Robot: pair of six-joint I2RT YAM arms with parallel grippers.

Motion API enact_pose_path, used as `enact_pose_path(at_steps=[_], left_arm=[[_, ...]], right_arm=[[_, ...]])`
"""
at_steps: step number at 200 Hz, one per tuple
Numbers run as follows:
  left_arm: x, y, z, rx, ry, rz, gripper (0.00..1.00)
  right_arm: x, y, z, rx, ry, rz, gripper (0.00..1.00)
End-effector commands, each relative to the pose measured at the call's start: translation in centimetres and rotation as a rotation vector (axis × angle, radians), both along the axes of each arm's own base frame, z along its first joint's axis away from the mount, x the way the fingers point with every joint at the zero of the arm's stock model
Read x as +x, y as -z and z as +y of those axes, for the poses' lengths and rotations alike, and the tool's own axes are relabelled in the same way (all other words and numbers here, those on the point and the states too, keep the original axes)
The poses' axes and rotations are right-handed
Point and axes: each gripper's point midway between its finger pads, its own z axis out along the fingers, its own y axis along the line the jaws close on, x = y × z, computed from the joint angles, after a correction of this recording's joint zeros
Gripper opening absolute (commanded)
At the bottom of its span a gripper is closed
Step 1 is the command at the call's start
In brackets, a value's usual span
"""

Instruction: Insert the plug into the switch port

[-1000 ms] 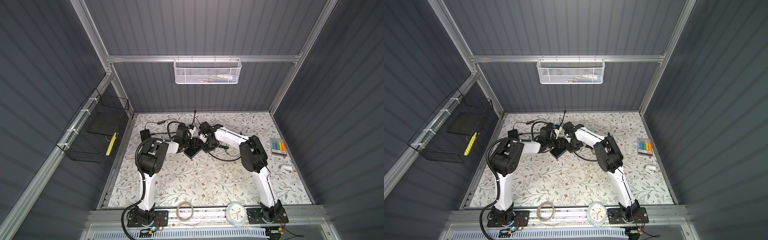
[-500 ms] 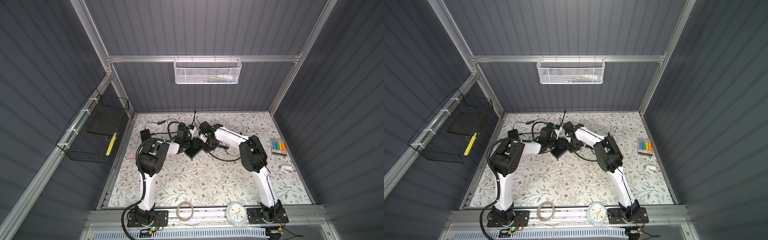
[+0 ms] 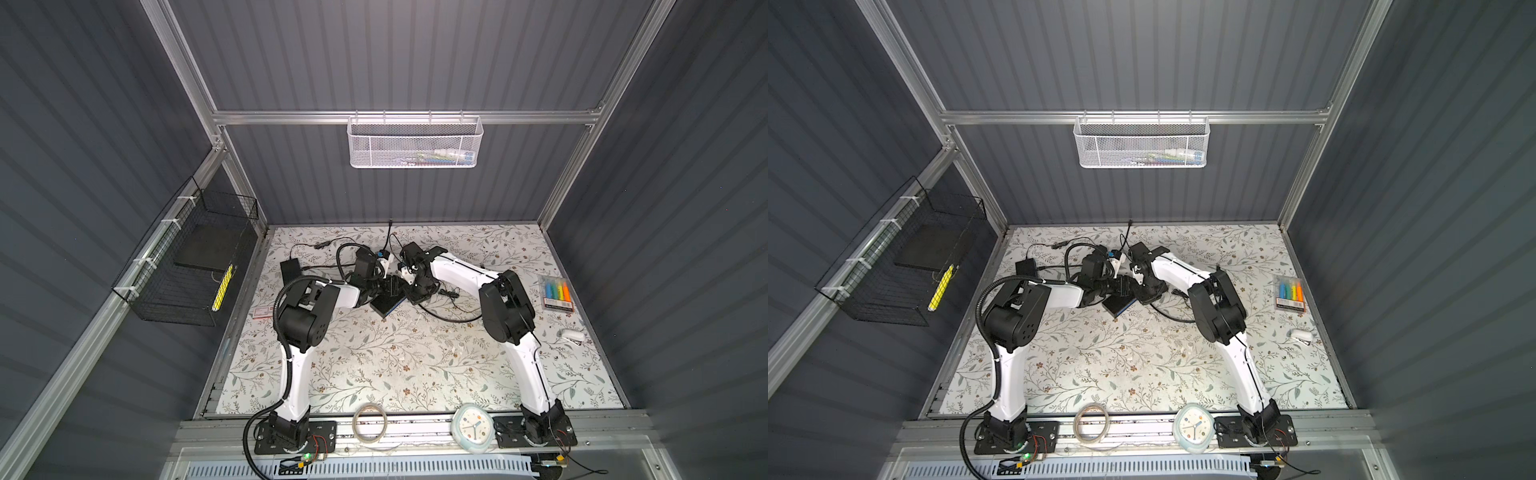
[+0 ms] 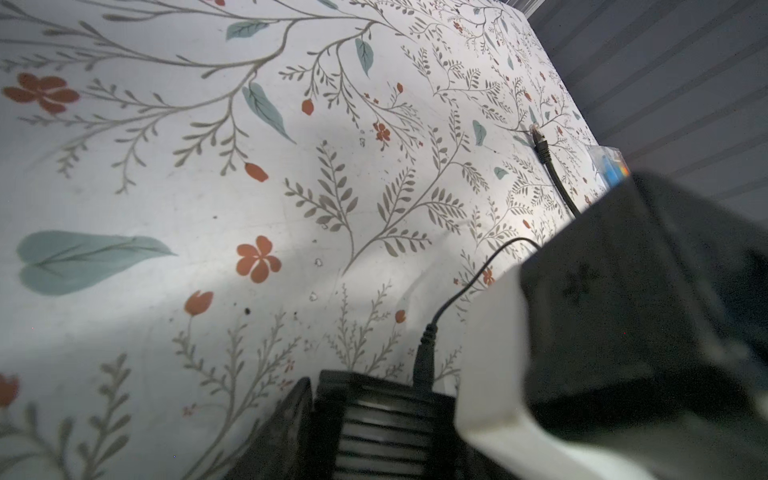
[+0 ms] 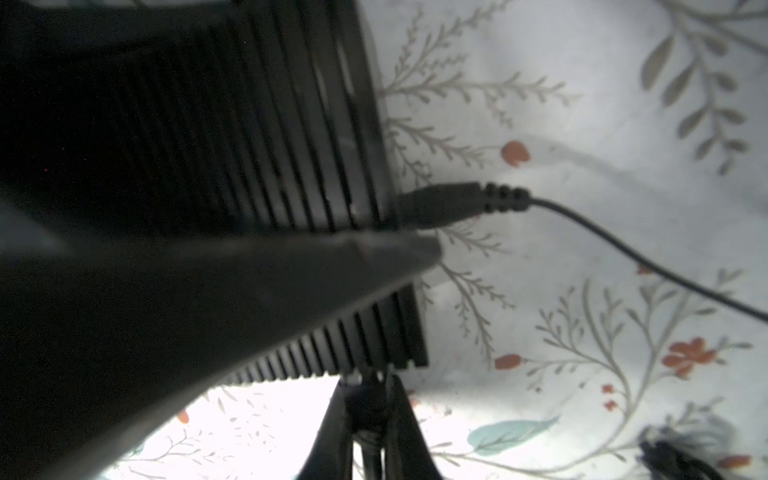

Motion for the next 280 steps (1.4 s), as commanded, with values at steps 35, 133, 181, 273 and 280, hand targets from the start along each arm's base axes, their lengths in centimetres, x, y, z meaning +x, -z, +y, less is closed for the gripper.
enact_pose_path(at_steps=[35,133,181,273,280], left_arm=[[-17.8,6.5,-6.1,0.002,0.395,0.548,0.54],[-5.6,4.8,2.5,0.183,-0.041,0.381,0.65],[-1.3,1.8,3.4,0.244,-0.104,0.229,0.76],[1.1,-16.5,11.8,0.357,-0.476,-0.334,1.0],[0.8,-17.4,13.7,0.386,-0.557,-0.369,1.0]], right_arm=[[8.2,-5.8,11.1,0.391,-0.13,-0.399,0.0],[4.6,-5.4,6.7,0.292,-0.113,-0.381,0.22],[2.1,-6.4,2.8,0.221,-0.069,-0.422,0.48],[-0.3,-15.6,-5.6,0.205,0.095,-0.668,0.8],[-0.4,-16.5,-6.7,0.201,0.127,-0.703,0.83]])
